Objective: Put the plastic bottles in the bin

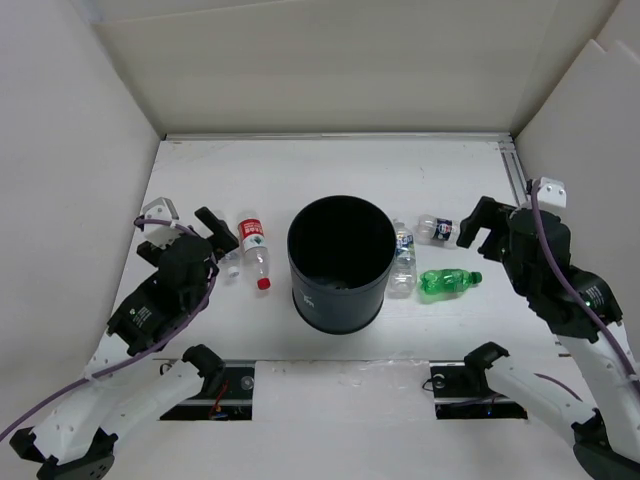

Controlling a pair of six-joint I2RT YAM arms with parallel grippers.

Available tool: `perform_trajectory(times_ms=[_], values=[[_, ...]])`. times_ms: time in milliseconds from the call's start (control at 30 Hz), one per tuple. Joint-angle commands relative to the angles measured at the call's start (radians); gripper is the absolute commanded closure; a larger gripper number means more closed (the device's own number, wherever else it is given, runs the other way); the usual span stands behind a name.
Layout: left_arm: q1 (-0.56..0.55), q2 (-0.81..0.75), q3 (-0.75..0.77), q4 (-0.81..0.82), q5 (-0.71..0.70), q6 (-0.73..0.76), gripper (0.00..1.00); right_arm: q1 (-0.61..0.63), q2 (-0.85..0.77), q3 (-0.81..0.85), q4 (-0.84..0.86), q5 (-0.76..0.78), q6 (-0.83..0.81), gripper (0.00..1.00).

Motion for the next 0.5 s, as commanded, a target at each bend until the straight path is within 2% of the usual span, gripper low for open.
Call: perform_trajectory(times_ms=[0,100,267,367,400,467], values=[[0.003,0.002,-0.011,0.032,0.004,0.02,0.0,-0.004,-0.003,-0.005,0.009,0.067,0.039,0.0],[0.003,0.002,-0.011,0.041,0.013,0.02,0.0,-0.013,-0.014,-0.042,0.067,0.088,0.062,0.0],[0.003,0.011,-0.011,0.05,0.031,0.038,0.0,-0.022,0.0,-0.111,0.207,0.002,0.079,0.0],[0.003,0.011,-0.02,0.072,0.056,0.058,0.0,-0.122,0.147,-0.102,0.219,-0.025,0.174,0.0],[0.003,0.011,-0.02,0.072,0.069,0.072,0.0,-0.205,0.187,-0.102,0.25,-0.098,0.213,0.0],[0.003,0.022,-0.029,0.072,0.069,0.072,0.0,-0.298,0.285,-0.102,0.294,-0.191,0.26,0.0]])
